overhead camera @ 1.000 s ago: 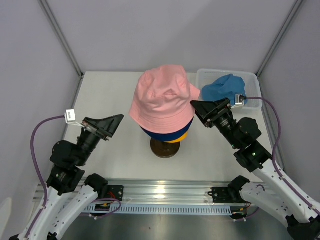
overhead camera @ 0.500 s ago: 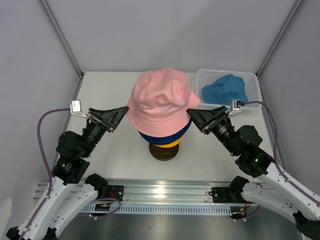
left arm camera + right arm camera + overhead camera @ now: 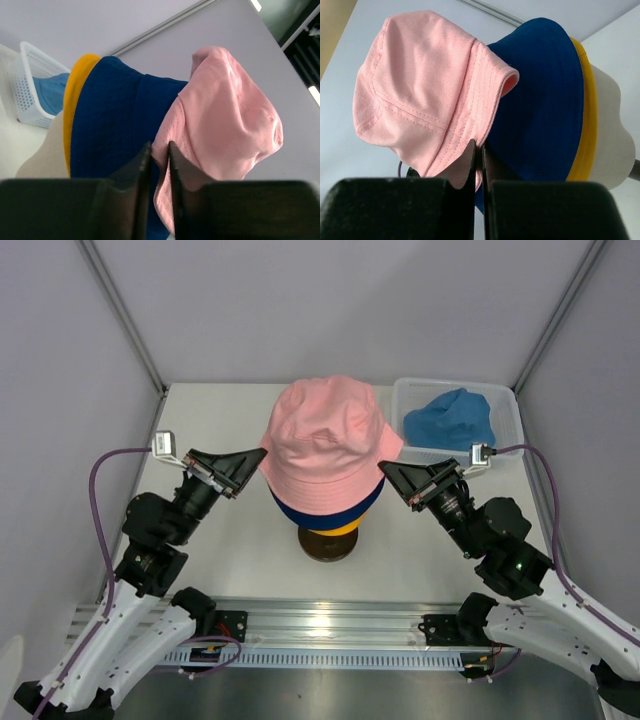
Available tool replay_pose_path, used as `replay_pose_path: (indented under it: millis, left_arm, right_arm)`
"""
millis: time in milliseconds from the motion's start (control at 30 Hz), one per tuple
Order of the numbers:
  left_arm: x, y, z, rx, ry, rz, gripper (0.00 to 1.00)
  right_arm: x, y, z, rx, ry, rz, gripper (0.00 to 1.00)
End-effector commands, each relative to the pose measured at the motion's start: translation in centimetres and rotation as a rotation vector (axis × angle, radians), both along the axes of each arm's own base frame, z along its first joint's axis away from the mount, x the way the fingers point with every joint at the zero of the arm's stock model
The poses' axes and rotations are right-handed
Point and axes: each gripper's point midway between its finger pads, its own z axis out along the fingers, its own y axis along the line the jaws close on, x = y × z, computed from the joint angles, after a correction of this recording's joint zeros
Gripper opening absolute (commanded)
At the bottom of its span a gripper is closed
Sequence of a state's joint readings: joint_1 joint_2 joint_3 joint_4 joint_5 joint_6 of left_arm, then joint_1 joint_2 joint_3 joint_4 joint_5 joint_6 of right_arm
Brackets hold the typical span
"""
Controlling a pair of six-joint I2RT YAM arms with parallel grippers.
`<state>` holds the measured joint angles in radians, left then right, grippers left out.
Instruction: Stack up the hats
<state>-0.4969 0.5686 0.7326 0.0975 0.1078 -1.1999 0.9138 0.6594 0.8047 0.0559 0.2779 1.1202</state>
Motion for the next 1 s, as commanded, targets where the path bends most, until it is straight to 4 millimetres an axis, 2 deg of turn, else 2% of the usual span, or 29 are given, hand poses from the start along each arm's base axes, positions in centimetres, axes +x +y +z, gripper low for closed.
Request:
replay_pose_path:
  millis: [0,33,167,300,400,567,733,900,967]
  left_arm:
    - [-0.8,-0.3,1.5,-0.036,-0.050,-0.044,0.14]
    - [-0.8,-0.4,1.3,-0.023,-0.055,-0.044,0.01]
    - [-1.5,-0.7,1.0,0.060,-0.137,-0.056,0.01]
    - [-1.8,-1.1,-1.0,0.124,-0.168,-0.072,0.01]
    - [-1.9,-0.9,-2.2,0.173,-0.180,-0.060,0.01]
    - [-1.9,0.1,-3.9,0.281,-0.219,0.003,0.01]
    - [-0.4,0.9,-6.4,0.383,-0.161,0.074,0.01]
    - [0.5,0.6,-8.1,0.449,-0.143,0.075,0.01]
    - [1.0,0.7,-9.3,0.496,-0.115,0.080,0.01]
  right_arm:
    - [0.1,-0.7,0.9,-0.013,-0.049,-0.045,0.00]
    - [0.1,-0.5,0.4,-0.030,-0.060,-0.046,0.00]
    - [0.1,0.4,-1.3,-0.096,-0.086,-0.022,0.00]
    - [-0.2,1.2,-2.2,-0.150,-0.119,0.007,0.00]
    - [-0.7,1.3,-2.2,-0.200,-0.158,0.020,0.00]
    - [-1.0,0.4,-2.2,-0.252,-0.205,-0.009,0.00]
    - [0.0,-0.3,-4.9,-0.344,-0.156,-0.063,0.00]
    - [0.8,0.0,-8.6,-0.465,-0.080,-0.064,0.00]
    - [0.8,0.2,-9.0,-0.498,-0.078,-0.054,0.00]
